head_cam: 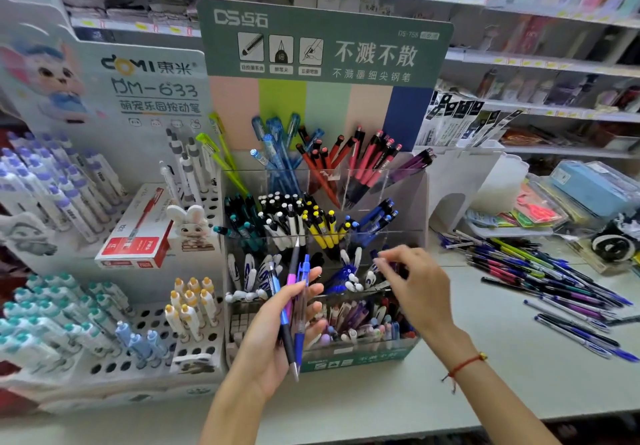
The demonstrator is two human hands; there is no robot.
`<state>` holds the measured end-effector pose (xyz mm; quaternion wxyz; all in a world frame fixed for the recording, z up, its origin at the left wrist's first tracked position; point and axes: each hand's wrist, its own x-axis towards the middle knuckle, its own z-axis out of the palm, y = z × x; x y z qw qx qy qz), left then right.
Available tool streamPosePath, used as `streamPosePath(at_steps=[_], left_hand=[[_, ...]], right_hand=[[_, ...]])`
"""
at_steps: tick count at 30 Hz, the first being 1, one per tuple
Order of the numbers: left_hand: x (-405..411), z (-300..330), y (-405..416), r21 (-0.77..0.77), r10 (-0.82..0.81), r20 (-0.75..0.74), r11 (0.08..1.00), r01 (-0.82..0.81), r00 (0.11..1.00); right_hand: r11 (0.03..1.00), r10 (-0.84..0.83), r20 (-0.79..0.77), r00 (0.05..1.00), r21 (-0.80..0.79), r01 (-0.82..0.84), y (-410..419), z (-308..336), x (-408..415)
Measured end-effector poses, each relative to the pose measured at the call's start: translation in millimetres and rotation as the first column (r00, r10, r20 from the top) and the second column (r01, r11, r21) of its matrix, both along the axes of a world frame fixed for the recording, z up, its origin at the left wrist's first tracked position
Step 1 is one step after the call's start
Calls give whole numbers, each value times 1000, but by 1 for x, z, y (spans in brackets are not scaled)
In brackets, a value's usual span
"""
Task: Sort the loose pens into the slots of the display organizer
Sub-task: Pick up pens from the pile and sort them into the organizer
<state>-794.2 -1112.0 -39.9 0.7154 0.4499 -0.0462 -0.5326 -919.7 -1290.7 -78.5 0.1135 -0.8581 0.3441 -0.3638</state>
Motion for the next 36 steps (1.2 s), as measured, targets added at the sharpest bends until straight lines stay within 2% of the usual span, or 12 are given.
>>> streamPosePath(at_steps=[3,5,6,8,10,12,16,20,25,28,31,36], left_hand=[[-1,1,2,-31,-19,8,999,19,1000],[-1,1,3,-38,-48,40,998,49,998],[-1,2,2,-35,-74,69,996,77,995],[-2,3,-1,-23,-139,116,990,142,983],[-5,4,-5,2,-173,130,985,174,976],[-7,6,-8,26,-188,136,982,187,973],[0,5,-2,78,-238,312,971,225,920],[27,-7,13,139,-73,482,990,6,873],[38,-10,22,65,34,374,996,-63,927],[36,-11,22,53,49,335,996,-71,941],[31,-12,22,32,86,235,995,-96,968],[26,-13,24,-17,117,180,993,-116,977]], right_hand=[[992,-8,-96,995,-128,-5,6,-10,8],[991,-14,-51,999,-132,8,12,-4,12],[998,-2,6,1000,-60,2,18,3,14],[970,65,120,991,223,-91,34,22,18],[845,166,185,969,480,-237,47,36,22],[768,206,225,952,566,-300,54,42,21],[703,81,416,906,620,-348,50,51,14],[821,-69,542,837,508,-262,40,53,5],[939,-6,485,874,303,-162,40,35,15],[956,91,308,947,239,-170,36,14,30],[980,84,52,995,175,-91,32,-9,44],[995,25,-71,997,98,-18,26,-10,50]])
